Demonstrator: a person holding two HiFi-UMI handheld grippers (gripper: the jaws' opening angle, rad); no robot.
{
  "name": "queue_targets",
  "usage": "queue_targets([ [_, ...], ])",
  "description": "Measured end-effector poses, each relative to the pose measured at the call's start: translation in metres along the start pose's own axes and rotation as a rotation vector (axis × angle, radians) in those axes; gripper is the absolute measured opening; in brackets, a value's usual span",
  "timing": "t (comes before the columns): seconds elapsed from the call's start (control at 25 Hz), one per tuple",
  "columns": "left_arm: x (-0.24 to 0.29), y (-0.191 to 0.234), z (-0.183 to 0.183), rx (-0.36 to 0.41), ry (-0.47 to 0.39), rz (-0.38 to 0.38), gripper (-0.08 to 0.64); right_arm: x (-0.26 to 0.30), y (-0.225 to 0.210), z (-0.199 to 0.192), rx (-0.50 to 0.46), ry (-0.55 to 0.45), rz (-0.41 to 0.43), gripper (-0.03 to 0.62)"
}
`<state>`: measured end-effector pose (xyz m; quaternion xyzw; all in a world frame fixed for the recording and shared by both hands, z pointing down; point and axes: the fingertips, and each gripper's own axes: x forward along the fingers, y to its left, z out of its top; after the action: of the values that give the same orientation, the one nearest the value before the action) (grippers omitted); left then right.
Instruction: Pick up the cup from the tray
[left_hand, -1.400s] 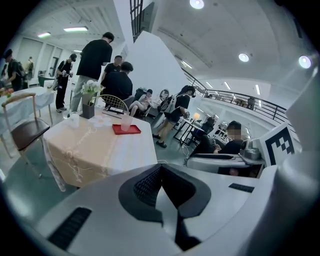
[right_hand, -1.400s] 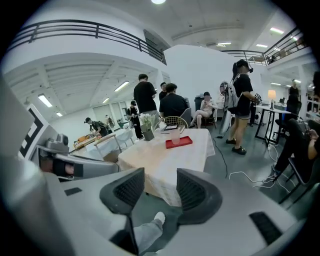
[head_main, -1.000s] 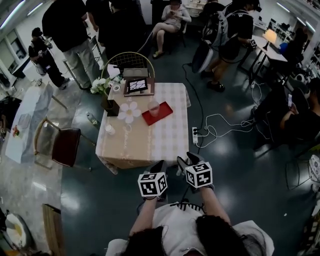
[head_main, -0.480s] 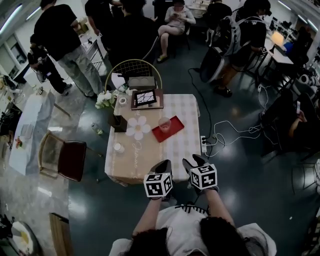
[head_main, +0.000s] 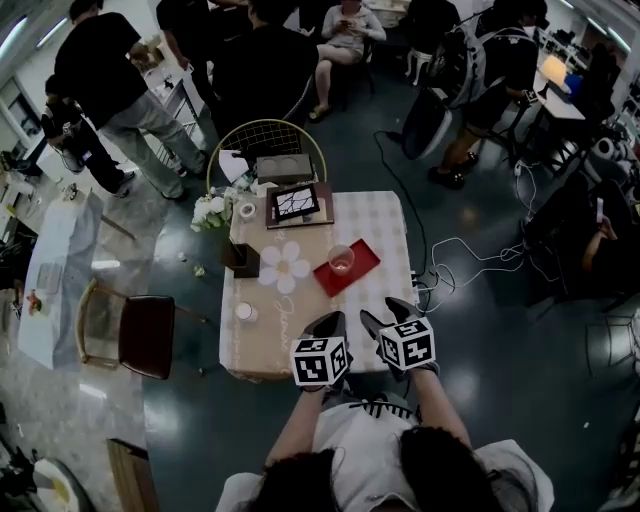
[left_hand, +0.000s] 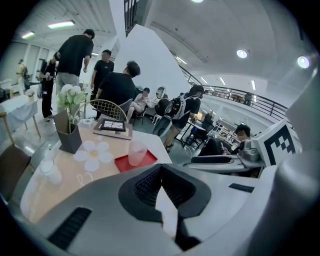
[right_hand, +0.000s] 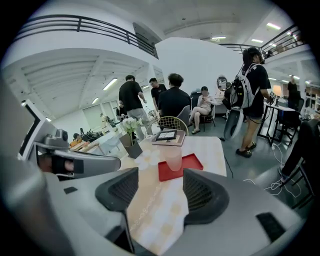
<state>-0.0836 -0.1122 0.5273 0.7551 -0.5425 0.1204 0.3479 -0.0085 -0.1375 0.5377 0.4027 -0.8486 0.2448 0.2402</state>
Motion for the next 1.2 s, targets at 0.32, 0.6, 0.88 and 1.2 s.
queue_targets([
  [0.32, 0.008, 0.031, 0.031, -0.004, -0.02, 0.011, 0.003, 0.029, -0.004, 0.024, -0.006, 0.019, -0.027, 0.284],
  [0.6, 0.006, 0.038, 0.032, -0.008, 0.007, 0.02, 0.003, 0.041, -0.006, 0.032, -0.026, 0.049, -0.032, 0.327],
  [0.88, 0.031, 0.059, 0.037, -0.035, 0.034, 0.044, 0.003, 0.076, -0.012, 0.037, -0.081, 0.103, -0.016, 0.362],
  [1.2, 0.06, 0.082, 0.054, -0.077, 0.056, 0.079, 0.003, 0.122, -0.02, 0.053, -0.158, 0.152, 0.016, 0.4],
])
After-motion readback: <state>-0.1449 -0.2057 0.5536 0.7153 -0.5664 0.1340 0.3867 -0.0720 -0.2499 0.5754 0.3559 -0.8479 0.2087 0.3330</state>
